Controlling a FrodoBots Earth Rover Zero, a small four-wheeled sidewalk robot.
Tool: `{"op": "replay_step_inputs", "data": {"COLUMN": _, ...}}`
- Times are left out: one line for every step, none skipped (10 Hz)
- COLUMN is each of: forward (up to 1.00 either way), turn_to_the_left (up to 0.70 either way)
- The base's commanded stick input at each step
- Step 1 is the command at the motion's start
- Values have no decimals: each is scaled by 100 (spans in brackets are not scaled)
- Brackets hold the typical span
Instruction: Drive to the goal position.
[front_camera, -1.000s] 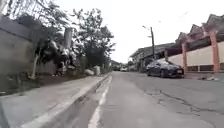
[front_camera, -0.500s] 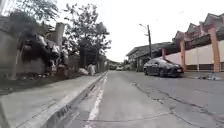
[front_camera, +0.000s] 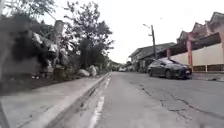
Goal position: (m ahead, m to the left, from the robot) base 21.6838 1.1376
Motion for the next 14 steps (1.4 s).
{"op": "replay_step_inputs", "data": {"forward": 100, "turn_to_the_left": 0}}
{"op": "replay_step_inputs", "data": {"forward": 100, "turn_to_the_left": 0}}
{"op": "replay_step_inputs", "data": {"forward": 100, "turn_to_the_left": 0}}
{"op": "replay_step_inputs", "data": {"forward": 100, "turn_to_the_left": -40}}
{"op": "replay_step_inputs", "data": {"forward": 100, "turn_to_the_left": -40}}
{"op": "replay_step_inputs", "data": {"forward": 100, "turn_to_the_left": -40}}
{"op": "replay_step_inputs", "data": {"forward": 100, "turn_to_the_left": -40}}
{"op": "replay_step_inputs", "data": {"forward": 100, "turn_to_the_left": -37}}
{"op": "replay_step_inputs", "data": {"forward": 100, "turn_to_the_left": -8}}
{"op": "replay_step_inputs", "data": {"forward": 100, "turn_to_the_left": 0}}
{"op": "replay_step_inputs", "data": {"forward": 100, "turn_to_the_left": 0}}
{"op": "replay_step_inputs", "data": {"forward": 100, "turn_to_the_left": 0}}
{"op": "replay_step_inputs", "data": {"forward": 100, "turn_to_the_left": 0}}
{"op": "replay_step_inputs", "data": {"forward": 100, "turn_to_the_left": 0}}
